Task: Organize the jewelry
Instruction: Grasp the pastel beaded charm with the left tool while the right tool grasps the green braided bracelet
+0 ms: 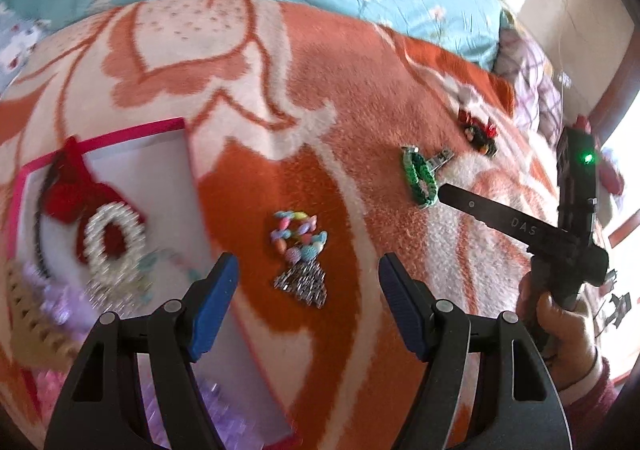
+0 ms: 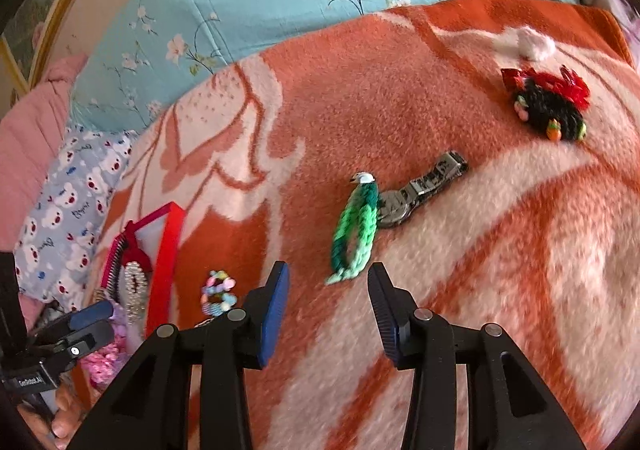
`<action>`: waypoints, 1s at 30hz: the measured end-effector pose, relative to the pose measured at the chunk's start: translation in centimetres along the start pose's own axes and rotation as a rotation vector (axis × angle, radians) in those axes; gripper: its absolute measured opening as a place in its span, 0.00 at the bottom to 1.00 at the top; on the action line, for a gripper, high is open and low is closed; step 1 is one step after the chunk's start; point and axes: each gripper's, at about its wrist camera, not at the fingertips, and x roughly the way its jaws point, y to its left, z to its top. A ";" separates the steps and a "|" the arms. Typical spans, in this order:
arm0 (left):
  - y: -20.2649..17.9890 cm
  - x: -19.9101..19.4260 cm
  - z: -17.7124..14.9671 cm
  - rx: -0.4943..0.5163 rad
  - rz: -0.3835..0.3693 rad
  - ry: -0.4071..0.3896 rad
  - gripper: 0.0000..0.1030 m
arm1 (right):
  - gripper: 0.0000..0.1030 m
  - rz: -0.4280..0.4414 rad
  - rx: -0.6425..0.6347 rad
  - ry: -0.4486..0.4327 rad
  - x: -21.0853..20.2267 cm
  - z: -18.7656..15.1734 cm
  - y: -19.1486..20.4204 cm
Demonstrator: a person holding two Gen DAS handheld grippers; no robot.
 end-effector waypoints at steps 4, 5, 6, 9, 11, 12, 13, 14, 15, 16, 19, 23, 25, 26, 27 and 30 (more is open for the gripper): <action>-1.5 3.2 0.7 0.062 0.056 0.040 0.70 | 0.42 0.011 -0.015 0.030 1.6 0.1 -0.1; -1.6 3.8 0.8 0.074 0.072 0.048 0.70 | 0.42 0.011 -0.015 0.034 1.9 0.0 -0.1; -1.9 4.4 1.0 0.090 0.089 0.055 0.70 | 0.42 0.011 -0.011 0.039 2.2 0.0 -0.3; -2.3 6.5 1.2 0.127 0.124 0.090 0.70 | 0.41 0.019 0.009 0.040 2.8 -0.1 -1.1; -2.2 7.5 1.3 0.133 0.133 0.107 0.69 | 0.38 0.026 0.018 0.043 3.2 0.0 -1.5; -2.2 7.9 1.4 0.135 0.137 0.116 0.67 | 0.38 0.029 0.017 0.045 3.3 0.1 -1.5; -2.1 8.2 1.3 0.137 0.141 0.125 0.60 | 0.38 0.031 0.018 0.048 3.4 0.2 -1.5; -2.1 8.8 1.3 0.139 0.145 0.146 0.53 | 0.39 0.033 0.016 0.052 3.6 0.3 -1.5; -2.0 9.2 1.3 0.141 0.144 0.160 0.50 | 0.39 0.030 0.011 0.053 3.8 0.3 -1.4; -2.1 9.5 1.2 0.144 0.142 0.167 0.43 | 0.39 0.028 0.009 0.053 3.9 0.3 -1.4; -2.1 10.0 1.1 0.151 0.122 0.184 0.31 | 0.37 0.032 0.014 0.049 4.1 0.4 -1.5; -1.8 9.8 1.1 0.129 0.097 0.174 0.18 | 0.15 0.025 0.020 0.054 4.5 0.5 -1.7; -1.6 9.3 1.1 0.116 0.093 0.159 0.13 | 0.10 0.032 0.025 0.046 4.3 0.4 -1.8; -1.5 8.9 1.1 0.107 0.085 0.150 0.10 | 0.09 0.037 0.027 0.041 4.1 0.5 -1.8; -1.3 8.5 1.1 0.094 0.075 0.140 0.10 | 0.09 0.039 0.028 0.036 4.0 0.5 -1.7; -1.1 7.1 0.9 0.060 0.047 0.105 0.10 | 0.09 0.058 0.028 0.010 3.1 0.6 -1.3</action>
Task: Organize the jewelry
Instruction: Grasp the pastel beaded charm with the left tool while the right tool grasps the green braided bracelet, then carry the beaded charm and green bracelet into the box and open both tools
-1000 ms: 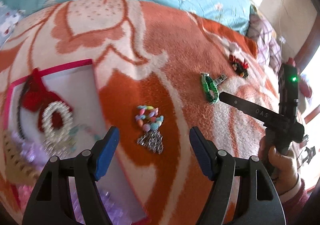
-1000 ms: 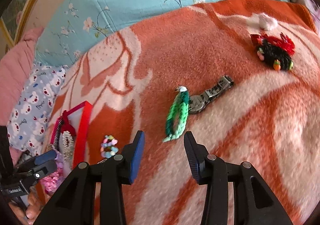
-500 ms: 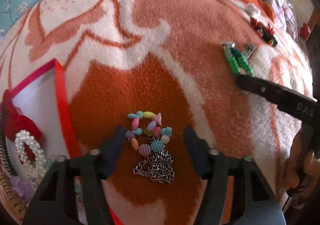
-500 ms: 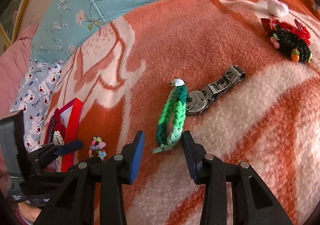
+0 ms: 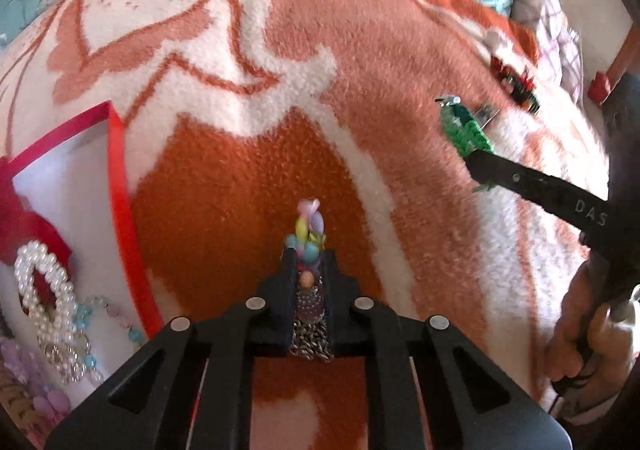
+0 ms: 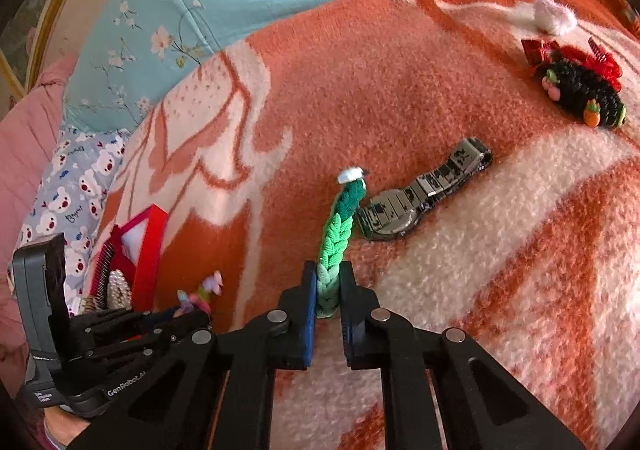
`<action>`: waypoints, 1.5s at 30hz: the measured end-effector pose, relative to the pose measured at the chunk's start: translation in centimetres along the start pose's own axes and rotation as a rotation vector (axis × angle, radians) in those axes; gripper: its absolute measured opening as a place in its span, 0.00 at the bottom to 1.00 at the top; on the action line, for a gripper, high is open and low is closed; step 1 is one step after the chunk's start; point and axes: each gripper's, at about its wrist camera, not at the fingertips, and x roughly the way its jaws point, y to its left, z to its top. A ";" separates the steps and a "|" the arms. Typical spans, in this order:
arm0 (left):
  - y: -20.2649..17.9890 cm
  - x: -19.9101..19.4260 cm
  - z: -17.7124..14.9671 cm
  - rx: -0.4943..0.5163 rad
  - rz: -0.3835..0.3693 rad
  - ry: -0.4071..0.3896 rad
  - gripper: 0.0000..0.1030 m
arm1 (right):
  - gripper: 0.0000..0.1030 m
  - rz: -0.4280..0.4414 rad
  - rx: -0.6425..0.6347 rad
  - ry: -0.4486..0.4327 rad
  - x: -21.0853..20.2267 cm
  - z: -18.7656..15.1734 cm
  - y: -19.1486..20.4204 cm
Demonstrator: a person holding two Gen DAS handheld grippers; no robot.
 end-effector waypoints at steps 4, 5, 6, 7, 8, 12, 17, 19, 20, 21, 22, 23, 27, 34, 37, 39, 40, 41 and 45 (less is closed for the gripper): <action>0.1 -1.7 -0.7 -0.045 -0.031 -0.041 0.10 | 0.09 0.021 -0.027 -0.038 -1.3 0.0 1.1; 0.4 -1.6 -0.9 -0.053 -0.038 -0.048 0.10 | 0.09 0.027 -0.033 -0.047 -1.7 0.0 1.4; 0.5 -2.2 -1.2 -0.063 -0.047 -0.060 0.10 | 0.09 0.032 -0.038 -0.053 -2.0 0.1 1.6; 0.6 -2.7 -1.3 -0.072 -0.053 -0.069 0.10 | 0.09 0.037 -0.042 -0.061 -2.4 0.1 1.8; 0.7 -3.3 -1.6 -0.085 -0.062 -0.080 0.10 | 0.09 0.041 -0.046 -0.069 -2.7 0.0 2.0; 0.9 -5.5 -2.5 -0.125 -0.086 -0.125 0.10 | 0.09 0.056 -0.046 -0.086 -3.6 -0.1 2.3; 1.3 -8.0 -3.6 -0.162 -0.096 -0.176 0.10 | 0.09 0.079 -0.057 -0.091 -4.4 -0.7 3.0; 1.4 -9.1 -4.1 -0.169 -0.095 -0.195 0.10 | 0.09 0.091 -0.065 -0.087 -4.6 -1.2 3.5; 1.6 -9.5 -4.3 -0.171 -0.095 -0.201 0.10 | 0.09 0.101 -0.068 -0.085 -4.7 -1.4 3.8; 1.7 -9.9 -4.5 -0.173 -0.093 -0.209 0.10 | 0.09 0.109 -0.072 -0.082 -4.7 -1.6 4.1; 1.8 -10.4 -4.8 -0.175 -0.092 -0.219 0.10 | 0.09 0.117 -0.079 -0.081 -4.9 -1.8 4.4; 1.8 -10.7 -4.8 -0.177 -0.090 -0.224 0.10 | 0.09 0.126 -0.089 -0.080 -5.0 -2.0 4.9; 2.4 -12.0 -5.5 -0.188 -0.085 -0.249 0.10 | 0.09 0.154 -0.119 -0.082 -5.8 -2.9 6.3; 3.8 -14.2 -6.8 -0.212 -0.067 -0.285 0.10 | 0.09 0.223 -0.136 -0.064 -6.6 -4.1 8.3; 4.5 -14.9 -7.6 -0.227 -0.059 -0.295 0.10 | 0.09 0.247 -0.146 -0.054 -6.7 -4.6 9.2; 5.1 -15.4 -8.1 -0.238 -0.054 -0.303 0.10 | 0.09 0.259 -0.157 -0.050 -6.8 -5.0 9.8; 5.5 -15.7 -8.3 -0.245 -0.052 -0.308 0.10 | 0.09 0.267 -0.162 -0.046 -6.9 -5.2 10.2; 5.9 -15.9 -8.6 -0.253 -0.050 -0.312 0.10 | 0.09 0.275 -0.171 -0.041 -6.9 -5.4 10.7; 7.2 -16.7 -9.7 -0.278 -0.030 -0.322 0.10 | 0.09 0.300 -0.199 -0.026 -6.7 -6.3 12.3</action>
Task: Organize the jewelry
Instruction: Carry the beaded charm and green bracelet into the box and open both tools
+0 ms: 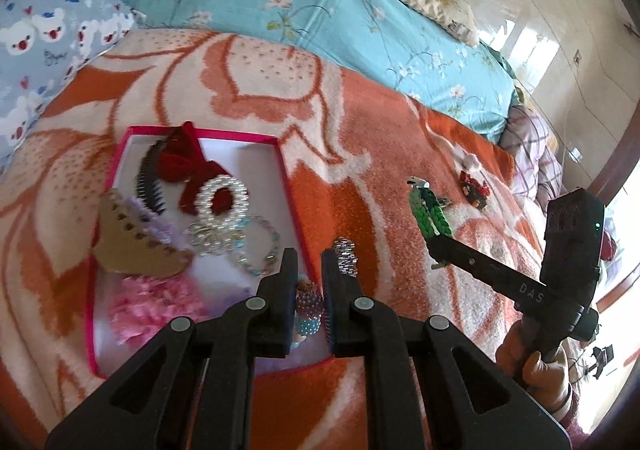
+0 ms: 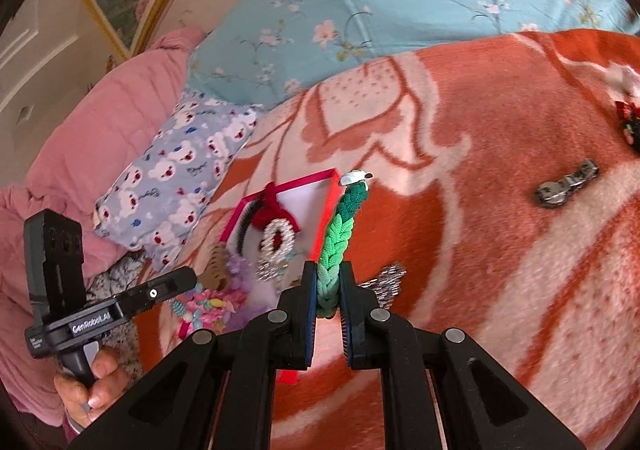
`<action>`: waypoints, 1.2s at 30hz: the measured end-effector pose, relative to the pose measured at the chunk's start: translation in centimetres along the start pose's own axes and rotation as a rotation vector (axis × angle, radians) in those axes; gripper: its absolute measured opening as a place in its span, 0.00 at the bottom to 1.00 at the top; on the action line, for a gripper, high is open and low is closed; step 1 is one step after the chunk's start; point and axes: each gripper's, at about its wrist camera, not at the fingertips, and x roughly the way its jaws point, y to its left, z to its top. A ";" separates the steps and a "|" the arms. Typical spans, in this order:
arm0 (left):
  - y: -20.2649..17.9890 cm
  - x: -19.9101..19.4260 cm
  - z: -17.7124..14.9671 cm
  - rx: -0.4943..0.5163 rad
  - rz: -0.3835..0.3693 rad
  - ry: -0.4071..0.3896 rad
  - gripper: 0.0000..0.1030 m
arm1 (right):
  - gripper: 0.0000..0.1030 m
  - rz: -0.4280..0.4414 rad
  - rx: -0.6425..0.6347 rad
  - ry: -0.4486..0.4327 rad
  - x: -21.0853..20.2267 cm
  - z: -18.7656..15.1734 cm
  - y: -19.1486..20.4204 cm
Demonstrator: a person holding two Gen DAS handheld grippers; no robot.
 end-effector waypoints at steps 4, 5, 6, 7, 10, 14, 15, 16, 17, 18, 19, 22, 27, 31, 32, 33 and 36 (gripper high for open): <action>1.5 -0.8 -0.4 -0.028 0.017 -0.011 0.10 | 0.09 0.033 -0.021 0.027 1.0 -0.6 1.7; 2.0 -1.0 -0.5 -0.037 0.020 -0.015 0.10 | 0.09 0.038 -0.030 0.033 1.3 -0.7 2.2; 2.3 -1.1 -0.5 -0.043 0.021 -0.017 0.10 | 0.09 0.044 -0.035 0.037 1.5 -0.8 2.6; 2.7 -1.2 -0.6 -0.051 0.023 -0.021 0.10 | 0.09 0.053 -0.041 0.042 1.8 -1.0 3.1; 3.8 -1.5 -0.7 -0.071 0.030 -0.030 0.10 | 0.09 0.076 -0.054 0.064 2.7 -1.7 4.3; 4.9 -1.5 -1.0 -0.084 0.045 -0.033 0.10 | 0.09 0.103 -0.053 0.091 4.2 -3.0 5.5; 5.2 -1.4 -1.1 -0.085 0.050 -0.032 0.10 | 0.09 0.107 -0.051 0.099 4.6 -3.4 5.8; 5.4 -1.3 -1.3 -0.088 0.052 -0.030 0.10 | 0.09 0.108 -0.053 0.106 5.1 -3.8 6.1; 5.7 -1.2 -1.4 -0.092 0.051 -0.024 0.10 | 0.09 0.110 -0.055 0.114 5.6 -4.2 6.5; 6.0 -1.0 -1.6 -0.094 0.053 -0.020 0.10 | 0.09 0.112 -0.054 0.120 5.9 -4.4 6.7; 6.2 -0.9 -1.8 -0.095 0.056 -0.015 0.10 | 0.09 0.114 -0.052 0.129 6.4 -4.6 6.8; 6.8 -0.3 -2.4 -0.103 0.066 0.003 0.10 | 0.09 0.102 -0.054 0.142 7.7 -5.0 7.3; 7.8 0.4 -3.2 -0.105 0.091 0.025 0.10 | 0.09 0.088 -0.027 0.169 9.9 -5.5 6.9; 8.6 1.0 -4.0 -0.115 0.102 0.046 0.10 | 0.09 0.082 -0.022 0.199 11.2 -6.2 6.7; 8.9 1.1 -4.2 -0.122 0.104 0.050 0.10 | 0.09 0.079 -0.029 0.202 11.3 -6.3 6.7; 9.1 1.2 -4.3 -0.126 0.105 0.054 0.10 | 0.09 0.074 -0.033 0.202 11.4 -6.3 6.8; 9.5 1.5 -4.5 -0.134 0.108 0.061 0.10 | 0.09 0.062 -0.047 0.199 11.4 -6.4 6.8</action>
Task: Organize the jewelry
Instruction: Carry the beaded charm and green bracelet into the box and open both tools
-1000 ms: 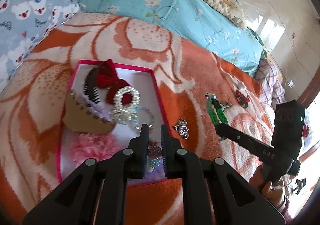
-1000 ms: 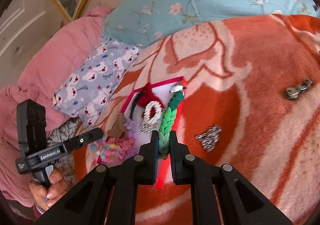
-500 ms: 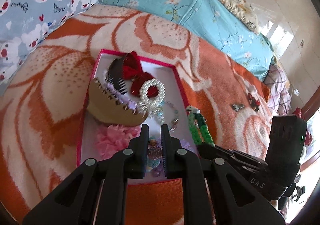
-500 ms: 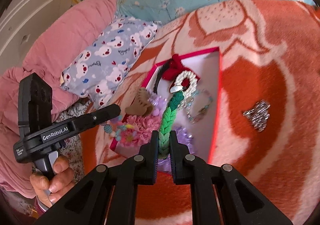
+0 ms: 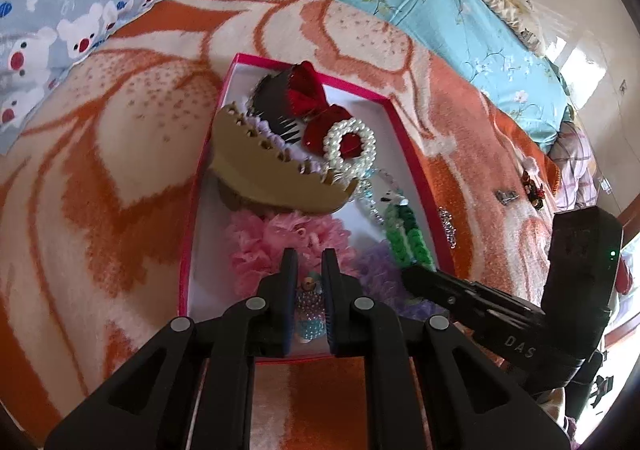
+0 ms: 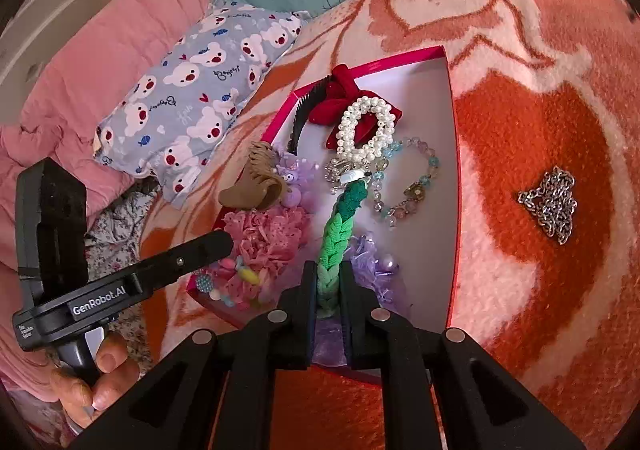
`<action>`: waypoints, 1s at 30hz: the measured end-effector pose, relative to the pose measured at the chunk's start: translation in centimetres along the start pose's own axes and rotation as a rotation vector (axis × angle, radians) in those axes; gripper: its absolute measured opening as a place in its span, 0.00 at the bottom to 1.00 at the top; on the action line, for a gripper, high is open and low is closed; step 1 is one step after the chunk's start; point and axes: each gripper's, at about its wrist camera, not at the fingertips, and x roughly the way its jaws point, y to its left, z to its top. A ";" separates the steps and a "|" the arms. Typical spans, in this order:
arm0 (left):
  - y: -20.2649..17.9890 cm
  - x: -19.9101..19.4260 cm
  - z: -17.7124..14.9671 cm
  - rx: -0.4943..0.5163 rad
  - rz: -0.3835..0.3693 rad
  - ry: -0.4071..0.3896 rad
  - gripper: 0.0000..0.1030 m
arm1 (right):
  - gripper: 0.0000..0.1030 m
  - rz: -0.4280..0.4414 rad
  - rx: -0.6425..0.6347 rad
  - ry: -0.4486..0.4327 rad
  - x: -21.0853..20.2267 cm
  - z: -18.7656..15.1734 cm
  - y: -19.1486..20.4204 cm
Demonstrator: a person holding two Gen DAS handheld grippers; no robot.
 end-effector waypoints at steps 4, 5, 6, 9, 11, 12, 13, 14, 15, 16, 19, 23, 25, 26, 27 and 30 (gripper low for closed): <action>0.3 0.4 -0.2 -0.002 0.010 0.008 0.10 | 0.12 -0.011 -0.002 0.000 0.0 -0.1 -0.3; 0.3 0.5 -0.2 -0.004 0.011 0.009 0.10 | 0.13 -0.006 -0.001 0.004 0.1 -0.1 -0.4; 0.4 0.5 -0.3 -0.005 0.012 0.010 0.10 | 0.13 -0.004 0.000 0.005 0.1 -0.1 -0.4; 0.5 0.6 -0.5 -0.009 0.017 0.012 0.10 | 0.14 -0.009 -0.012 0.002 -0.1 -0.1 -0.2; 0.6 0.6 -0.5 -0.014 0.020 0.011 0.10 | 0.14 -0.005 -0.009 0.002 -0.2 -0.1 -0.2; 0.6 0.6 -0.5 -0.016 0.021 0.011 0.10 | 0.15 -0.003 -0.006 0.001 -0.3 -0.1 -0.3; 0.7 0.6 -0.5 -0.018 0.021 0.011 0.10 | 0.16 -0.003 -0.003 0.000 -0.3 -0.1 -0.4; 0.7 0.7 -0.5 -0.019 0.021 0.011 0.10 | 0.17 -0.002 0.001 -0.002 -0.4 -0.1 -0.5; 0.7 0.6 -0.5 -0.021 0.023 0.010 0.10 | 0.17 -0.001 0.005 -0.002 -0.4 -0.1 -0.5; 0.7 0.6 -0.5 -0.022 0.024 0.009 0.10 | 0.18 -0.002 0.007 -0.002 -0.4 -0.1 -0.6; 0.7 0.6 -0.6 -0.020 0.025 0.010 0.10 | 0.25 -0.004 0.007 -0.005 -0.5 -0.1 -0.6; 0.6 0.5 -0.7 -0.018 0.031 0.007 0.10 | 0.36 -0.010 -0.004 -0.013 -0.7 0.0 -0.4; 0.6 0.6 -0.7 -0.017 0.033 0.008 0.10 | 0.37 -0.012 -0.004 -0.013 -0.8 -0.1 -0.4; 0.6 0.5 -0.7 -0.017 0.033 0.008 0.10 | 0.37 -0.012 -0.004 -0.012 -0.8 -0.1 -0.4; 0.7 0.5 -0.7 -0.017 0.033 0.009 0.10 | 0.37 -0.013 -0.004 -0.012 -0.9 -0.1 -0.4; 0.8 0.4 -0.8 -0.022 0.029 0.011 0.13 | 0.41 -0.014 -0.003 -0.007 -1.1 -0.1 -0.5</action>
